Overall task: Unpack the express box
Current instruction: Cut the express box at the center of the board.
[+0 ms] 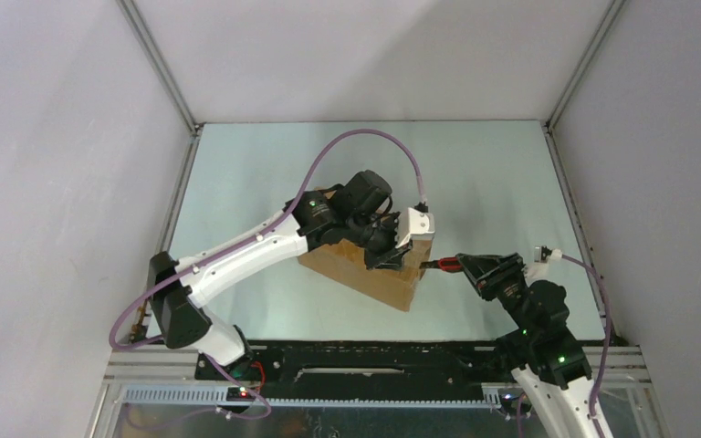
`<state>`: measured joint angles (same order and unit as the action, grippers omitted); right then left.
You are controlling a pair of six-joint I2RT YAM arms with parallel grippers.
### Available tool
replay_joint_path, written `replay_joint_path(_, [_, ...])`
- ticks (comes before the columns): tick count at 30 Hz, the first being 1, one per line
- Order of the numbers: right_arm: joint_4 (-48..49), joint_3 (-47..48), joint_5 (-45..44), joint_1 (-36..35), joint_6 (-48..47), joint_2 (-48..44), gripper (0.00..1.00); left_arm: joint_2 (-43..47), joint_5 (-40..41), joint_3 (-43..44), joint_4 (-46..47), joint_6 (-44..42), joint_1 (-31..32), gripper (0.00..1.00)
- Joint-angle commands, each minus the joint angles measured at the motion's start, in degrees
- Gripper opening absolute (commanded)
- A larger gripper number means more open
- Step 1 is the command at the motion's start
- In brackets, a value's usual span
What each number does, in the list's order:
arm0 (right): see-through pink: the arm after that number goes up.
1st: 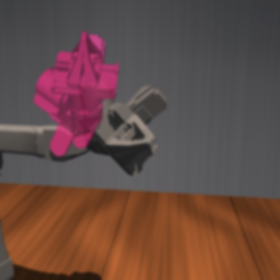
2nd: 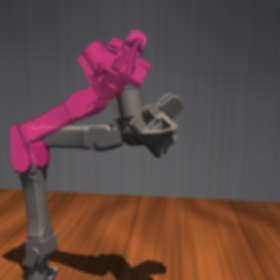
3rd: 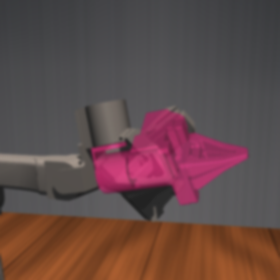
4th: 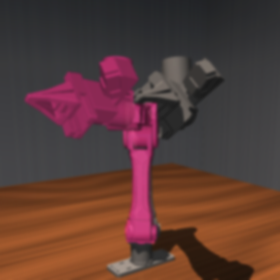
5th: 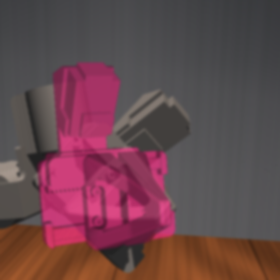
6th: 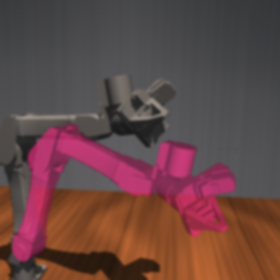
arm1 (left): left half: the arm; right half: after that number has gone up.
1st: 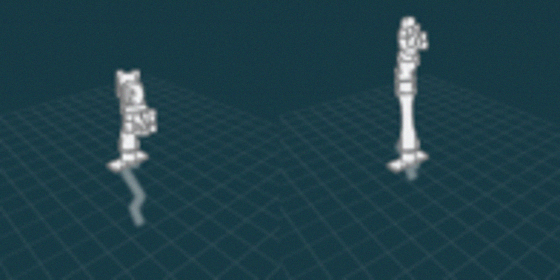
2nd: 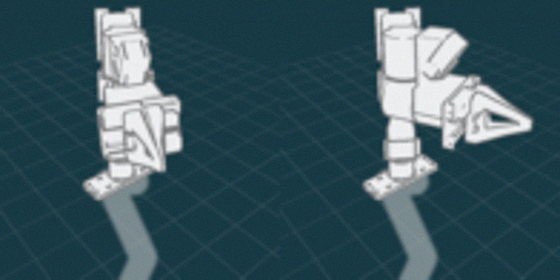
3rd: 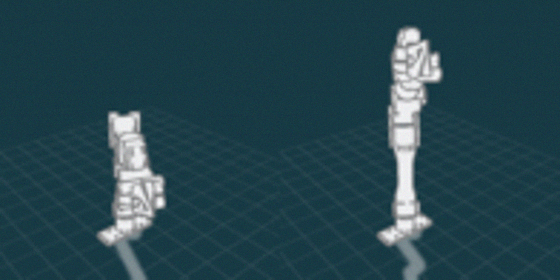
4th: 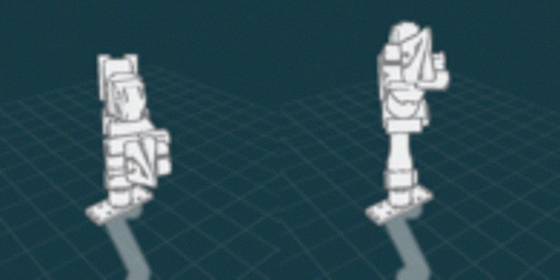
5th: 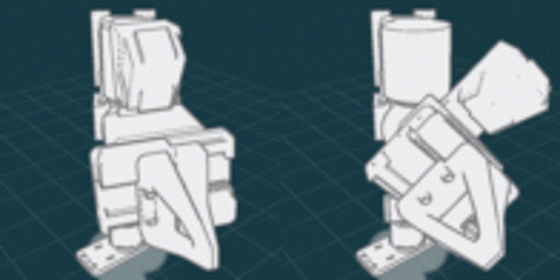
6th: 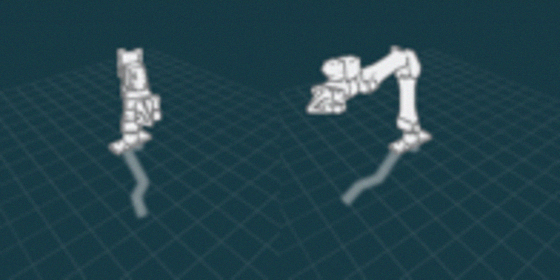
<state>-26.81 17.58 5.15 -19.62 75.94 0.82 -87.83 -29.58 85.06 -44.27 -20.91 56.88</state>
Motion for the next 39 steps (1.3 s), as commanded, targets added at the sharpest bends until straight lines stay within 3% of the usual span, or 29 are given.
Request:
replay_joint_path(1, [6.1,0.4,0.6,0.2,1.8,-5.9,0.00,0.4,-2.4,-1.7,-0.8,1.3,0.5,0.20])
replay_joint_path(8, [-2.0,6.2,-2.6,0.3,-1.9,-6.1,0.00,0.3,1.1,-0.3,-1.1,3.2,0.5,0.16])
replay_joint_path(10, [-2.8,6.7,-3.0,0.3,-2.0,-6.2,0.00,0.4,5.4,1.0,-1.3,6.1,0.5,0.34])
replay_joint_path(12, [-4.3,7.0,-3.6,0.2,-1.8,-6.0,0.00,1.0,9.0,1.8,-2.1,9.0,0.5,0.41])
replay_joint_path(14, [-6.2,7.6,-4.7,0.3,-2.0,-6.0,0.00,2.9,11.7,1.0,-2.2,11.5,0.5,0.54])
replay_joint_path(17, [-5.1,7.4,-4.4,0.3,-1.3,-5.8,0.00,7.6,14.5,-3.5,-0.1,11.9,0.5,0.76])
replay_joint_path(19, [-4.1,6.8,-4.9,0.3,-0.7,-5.7,0.00,9.4,16.6,-6.0,0.3,10.7,0.5,0.83])
replay_joint_path(21, [-1.9,5.7,-5.1,0.2,0.6,-6.0,0.00,10.6,19.7,-7.7,0.7,10.9,0.5,0.99])
replay_joint_path(25, [3.1,3.0,-4.9,0.2,4.5,-6.1,0.00,16.6,37.2,-15.1,9.0,14.3,0.0,1.00])
replay_joint_path(27, [5.0,1.9,-5.1,0.3,6.3,-6.1,0.00,20.9,41.1,-17.8,11.2,17.1,-2.3,1.00])
replay_joint_path(32, [11.1,-2.3,-4.0,0.2,9.8,-6.0,0.00,28.5,38.2,-22.2,13.5,25.9,-11.0,1.00])
replay_joint_path(39, [10.7,-2.6,-4.5,0.2,10.9,-6.1,0.00,34.5,33.4,-27.0,12.5,40.8,-26.2,1.00])
